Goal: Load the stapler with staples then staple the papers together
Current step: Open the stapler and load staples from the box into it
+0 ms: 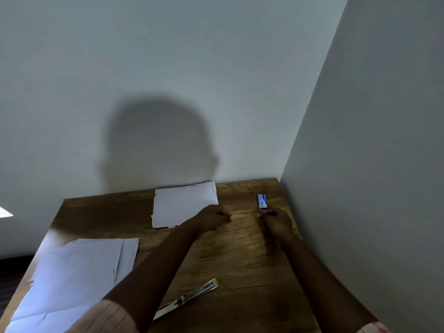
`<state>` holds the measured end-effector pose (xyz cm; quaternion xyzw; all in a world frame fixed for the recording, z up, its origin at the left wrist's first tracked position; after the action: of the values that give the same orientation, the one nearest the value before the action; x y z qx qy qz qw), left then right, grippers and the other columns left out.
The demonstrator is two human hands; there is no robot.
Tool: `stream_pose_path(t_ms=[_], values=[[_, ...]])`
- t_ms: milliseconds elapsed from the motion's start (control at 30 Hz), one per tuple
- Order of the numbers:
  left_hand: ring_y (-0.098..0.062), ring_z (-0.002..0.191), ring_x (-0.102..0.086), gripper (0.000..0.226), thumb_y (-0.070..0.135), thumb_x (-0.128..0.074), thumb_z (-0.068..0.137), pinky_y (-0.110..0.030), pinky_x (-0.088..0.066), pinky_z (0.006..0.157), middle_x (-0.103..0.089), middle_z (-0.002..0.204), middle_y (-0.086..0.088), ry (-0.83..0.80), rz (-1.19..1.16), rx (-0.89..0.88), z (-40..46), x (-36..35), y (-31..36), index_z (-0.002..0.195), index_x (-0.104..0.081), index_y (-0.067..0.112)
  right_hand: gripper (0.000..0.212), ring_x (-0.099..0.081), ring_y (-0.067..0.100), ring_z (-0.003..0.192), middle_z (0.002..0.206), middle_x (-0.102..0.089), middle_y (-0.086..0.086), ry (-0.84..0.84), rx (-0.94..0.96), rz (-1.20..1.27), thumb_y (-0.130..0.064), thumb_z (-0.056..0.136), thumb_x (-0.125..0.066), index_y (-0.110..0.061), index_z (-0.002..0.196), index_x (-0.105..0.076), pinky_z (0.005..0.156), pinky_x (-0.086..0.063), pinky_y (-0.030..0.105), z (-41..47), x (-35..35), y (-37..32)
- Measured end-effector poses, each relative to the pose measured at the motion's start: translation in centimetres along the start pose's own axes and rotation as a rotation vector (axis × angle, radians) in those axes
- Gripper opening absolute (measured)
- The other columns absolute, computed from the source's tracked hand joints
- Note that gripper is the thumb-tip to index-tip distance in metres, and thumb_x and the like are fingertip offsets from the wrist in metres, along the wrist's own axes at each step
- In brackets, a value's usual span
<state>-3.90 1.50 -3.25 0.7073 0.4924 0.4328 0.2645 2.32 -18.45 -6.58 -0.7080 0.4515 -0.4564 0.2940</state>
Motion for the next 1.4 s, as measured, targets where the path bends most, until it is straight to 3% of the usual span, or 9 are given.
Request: stream_pose_path(t_ms=[167,267,433,600,700,833,1067,1300,1400], values=[[-0.032,0.115,-0.057,0.028,0.006,-0.054,0.095,-0.035,-0.043,0.102,-0.062,0.121,-0.019,0.037,-0.053,-0.039,4.6,-4.0,4.2,0.119,-0.062,-0.005,0.016,-0.064,0.029,0.095,0.105,-0.071,0.012,0.135,0.043,-0.018,-0.02,0.087,-0.065,-0.01,0.099,-0.07,0.078,-0.048,0.033,3.3,0.7,-0.8],[-0.034,0.131,-0.046,0.037,0.006,-0.044,0.1,-0.023,-0.037,0.099,-0.049,0.141,-0.023,0.046,-0.045,-0.049,6.8,-6.2,5.5,0.135,-0.047,-0.007,0.019,-0.064,0.029,0.099,0.108,-0.07,0.012,0.159,0.028,-0.065,-0.014,0.088,-0.058,-0.006,0.1,-0.071,0.078,-0.046,0.03,4.7,1.0,-1.0],[-0.028,0.135,-0.044,0.052,-0.003,-0.046,0.095,-0.02,-0.036,0.096,-0.042,0.148,-0.016,0.133,-0.102,-0.072,9.1,-8.1,5.7,0.145,-0.034,0.006,0.024,-0.066,0.031,0.094,0.099,-0.072,0.016,0.089,0.03,-0.052,-0.02,0.087,-0.06,-0.001,0.097,-0.072,0.082,-0.053,0.043,6.3,0.8,-0.6],[-0.034,0.122,-0.054,0.067,-0.002,-0.054,0.092,-0.037,-0.052,0.092,-0.039,0.149,-0.013,0.114,-0.364,0.015,9.3,-7.8,3.7,0.15,-0.027,0.018,0.011,-0.065,0.03,0.079,0.086,-0.072,0.015,0.062,0.01,0.061,-0.014,0.084,-0.063,-0.008,0.082,-0.072,0.072,-0.053,0.042,6.7,0.1,0.3],[-0.035,0.109,-0.062,0.055,0.003,-0.054,0.094,-0.026,-0.055,0.066,-0.048,0.141,-0.017,0.111,-0.477,0.103,8.6,-7.2,2.2,0.145,-0.036,0.013,0.01,-0.067,0.024,0.08,0.086,-0.074,0.01,-0.006,0.02,0.131,-0.014,0.083,-0.066,-0.016,0.079,-0.074,0.075,-0.054,0.04,5.8,-0.9,0.1],[-0.021,0.086,-0.066,0.036,0.01,-0.058,0.094,-0.028,-0.057,0.071,-0.063,0.114,-0.014,0.14,-0.685,0.179,6.5,-5.3,-0.3,0.13,-0.054,0.006,0.008,-0.071,0.021,0.087,0.093,-0.075,0.008,-0.209,-0.065,0.362,-0.009,0.083,-0.07,-0.015,0.084,-0.075,0.069,-0.059,0.028,3.4,-2.7,-0.3],[-0.017,0.073,-0.07,0.024,0.011,-0.065,0.09,-0.026,-0.06,0.061,-0.068,0.106,-0.021,0.192,-0.666,0.067,0.6,-1.9,-3.7,0.113,-0.062,0.006,0.017,-0.07,0.018,0.085,0.096,-0.075,0.007,-0.413,-0.068,0.336,-0.003,0.08,-0.072,-0.011,0.095,-0.073,0.071,-0.058,0.026,-1.5,-4.9,-0.2],[-0.018,0.074,-0.07,0.017,0.015,-0.062,0.092,-0.027,-0.059,0.058,-0.07,0.105,-0.014,0.162,-0.609,0.051,-4.3,-1.4,-5.7,0.109,-0.066,0.016,0.016,-0.065,0.016,0.075,0.09,-0.07,0.007,-0.396,-0.071,0.268,0.007,0.079,-0.069,-0.008,0.082,-0.067,0.061,-0.055,0.025,-5.4,-5.9,0.5],[-0.02,0.077,-0.07,0.015,0.013,-0.06,0.094,-0.029,-0.06,0.063,-0.069,0.105,-0.014,0.184,-0.644,0.056,-5.2,-1.1,-6.9,0.107,-0.067,0.015,0.014,-0.064,0.014,0.071,0.089,-0.069,0.007,-0.364,-0.066,0.211,0.006,0.08,-0.068,-0.004,0.089,-0.066,0.052,-0.053,0.019,-6.6,-6.0,1.0]])
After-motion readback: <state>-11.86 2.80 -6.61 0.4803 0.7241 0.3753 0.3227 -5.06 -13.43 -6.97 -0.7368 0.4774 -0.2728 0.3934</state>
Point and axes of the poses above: each hand's wrist, its own z-axis towards the middle knuckle, its own x-axis out of the back of the hand, y = z × x, the point moved 3 cm from there along z, towards the middle knuckle
